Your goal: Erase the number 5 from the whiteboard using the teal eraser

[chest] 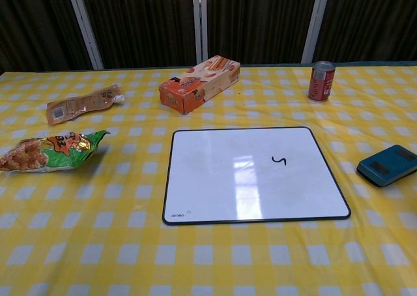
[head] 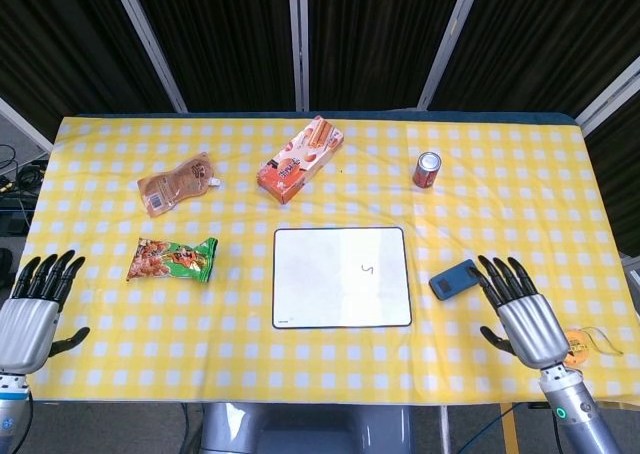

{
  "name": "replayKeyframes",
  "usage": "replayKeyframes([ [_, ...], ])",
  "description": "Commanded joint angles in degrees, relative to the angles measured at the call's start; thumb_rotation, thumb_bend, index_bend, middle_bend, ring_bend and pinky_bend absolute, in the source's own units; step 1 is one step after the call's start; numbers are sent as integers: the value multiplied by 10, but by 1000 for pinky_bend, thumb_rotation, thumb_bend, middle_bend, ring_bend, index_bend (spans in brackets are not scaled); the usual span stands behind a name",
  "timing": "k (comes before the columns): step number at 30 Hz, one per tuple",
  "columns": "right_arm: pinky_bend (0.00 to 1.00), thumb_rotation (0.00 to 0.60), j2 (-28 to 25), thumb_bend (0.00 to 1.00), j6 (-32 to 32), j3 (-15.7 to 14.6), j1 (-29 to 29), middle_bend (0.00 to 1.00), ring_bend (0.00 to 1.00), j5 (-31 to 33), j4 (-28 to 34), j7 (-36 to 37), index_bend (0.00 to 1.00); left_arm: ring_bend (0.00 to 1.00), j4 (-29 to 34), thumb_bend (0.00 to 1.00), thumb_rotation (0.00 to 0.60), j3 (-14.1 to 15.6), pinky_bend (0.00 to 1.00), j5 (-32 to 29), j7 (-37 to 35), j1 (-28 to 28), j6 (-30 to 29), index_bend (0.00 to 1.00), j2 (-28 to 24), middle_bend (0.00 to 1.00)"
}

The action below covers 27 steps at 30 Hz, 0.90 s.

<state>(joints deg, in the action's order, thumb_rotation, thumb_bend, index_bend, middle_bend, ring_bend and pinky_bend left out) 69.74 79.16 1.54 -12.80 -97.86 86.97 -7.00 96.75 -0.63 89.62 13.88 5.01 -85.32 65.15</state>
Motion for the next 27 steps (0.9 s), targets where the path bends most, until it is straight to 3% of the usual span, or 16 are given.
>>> replayKeyframes([
  [1, 7, 600, -12, 93, -72, 15, -49, 10, 0, 20, 3, -19, 150, 0, -1, 125, 600, 0, 0, -3, 2, 0, 1, 0, 2, 0],
  [5, 25, 600, -4, 94, -126, 26, -79, 54, 0, 48, 3, -43, 220, 0, -1, 125, 600, -1, 0, -4, 3, 1, 1, 0, 2, 0],
  [16, 43, 600, 37, 104, -245, 63, -152, 112, 0, 162, 7, -137, 275, 0, -1, 125, 600, -1, 0, -7, -3, 2, 3, 0, 0, 0],
  [27, 43, 600, 51, 108, -279, 51, -176, 125, 0, 247, 1, -225, 340, 0, -4, 126, 600, -2, 0, -12, -7, 5, 8, 0, -1, 0],
])
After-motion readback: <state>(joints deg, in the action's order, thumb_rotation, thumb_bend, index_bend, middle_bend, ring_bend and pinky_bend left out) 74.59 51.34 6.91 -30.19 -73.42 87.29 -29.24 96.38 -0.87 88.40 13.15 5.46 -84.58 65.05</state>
